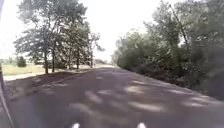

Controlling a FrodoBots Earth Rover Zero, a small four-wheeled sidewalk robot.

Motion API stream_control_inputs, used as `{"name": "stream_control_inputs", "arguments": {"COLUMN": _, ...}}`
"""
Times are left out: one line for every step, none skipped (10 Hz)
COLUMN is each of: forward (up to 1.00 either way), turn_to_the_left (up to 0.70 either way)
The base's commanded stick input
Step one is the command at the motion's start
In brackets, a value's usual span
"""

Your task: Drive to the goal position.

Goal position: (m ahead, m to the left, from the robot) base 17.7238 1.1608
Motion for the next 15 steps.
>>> {"name": "stream_control_inputs", "arguments": {"forward": 0.7, "turn_to_the_left": 0.0}}
{"name": "stream_control_inputs", "arguments": {"forward": 0.7, "turn_to_the_left": 0.0}}
{"name": "stream_control_inputs", "arguments": {"forward": 0.7, "turn_to_the_left": 0.0}}
{"name": "stream_control_inputs", "arguments": {"forward": 0.7, "turn_to_the_left": -0.2}}
{"name": "stream_control_inputs", "arguments": {"forward": 0.7, "turn_to_the_left": -0.35}}
{"name": "stream_control_inputs", "arguments": {"forward": 0.7, "turn_to_the_left": -0.35}}
{"name": "stream_control_inputs", "arguments": {"forward": 0.7, "turn_to_the_left": -0.3}}
{"name": "stream_control_inputs", "arguments": {"forward": 0.7, "turn_to_the_left": -0.08}}
{"name": "stream_control_inputs", "arguments": {"forward": 0.7, "turn_to_the_left": 0.0}}
{"name": "stream_control_inputs", "arguments": {"forward": 0.7, "turn_to_the_left": 0.0}}
{"name": "stream_control_inputs", "arguments": {"forward": 0.7, "turn_to_the_left": 0.0}}
{"name": "stream_control_inputs", "arguments": {"forward": 0.7, "turn_to_the_left": 0.0}}
{"name": "stream_control_inputs", "arguments": {"forward": 0.7, "turn_to_the_left": 0.0}}
{"name": "stream_control_inputs", "arguments": {"forward": 0.7, "turn_to_the_left": 0.0}}
{"name": "stream_control_inputs", "arguments": {"forward": 0.7, "turn_to_the_left": 0.0}}
